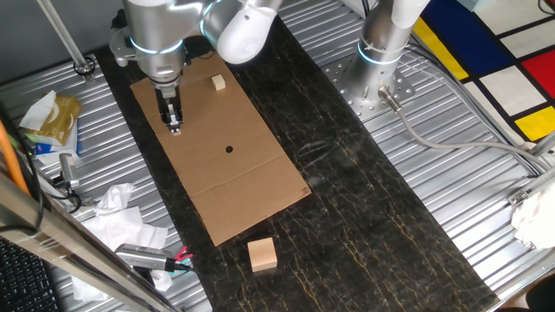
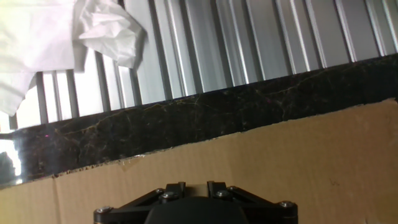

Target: Grab the block and place it at the designated location

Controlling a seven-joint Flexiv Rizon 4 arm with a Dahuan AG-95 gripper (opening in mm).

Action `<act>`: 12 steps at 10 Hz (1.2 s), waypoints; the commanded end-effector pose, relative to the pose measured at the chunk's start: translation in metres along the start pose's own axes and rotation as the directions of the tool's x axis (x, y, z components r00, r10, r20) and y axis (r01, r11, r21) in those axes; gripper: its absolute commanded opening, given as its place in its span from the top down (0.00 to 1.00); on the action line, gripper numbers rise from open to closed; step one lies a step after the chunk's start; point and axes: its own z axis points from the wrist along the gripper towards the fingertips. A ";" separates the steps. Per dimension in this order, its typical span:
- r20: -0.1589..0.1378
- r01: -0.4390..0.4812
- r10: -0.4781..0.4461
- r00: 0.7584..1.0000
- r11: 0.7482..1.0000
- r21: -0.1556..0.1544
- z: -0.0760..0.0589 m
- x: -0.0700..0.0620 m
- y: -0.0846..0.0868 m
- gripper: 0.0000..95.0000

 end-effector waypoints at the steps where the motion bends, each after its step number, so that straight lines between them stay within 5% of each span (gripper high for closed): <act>1: 0.006 0.035 -0.035 0.999 0.999 -0.002 0.001 0.000 0.000 1.00; 12: 0.004 0.059 -0.059 0.998 0.998 -0.001 0.001 0.000 0.000 1.00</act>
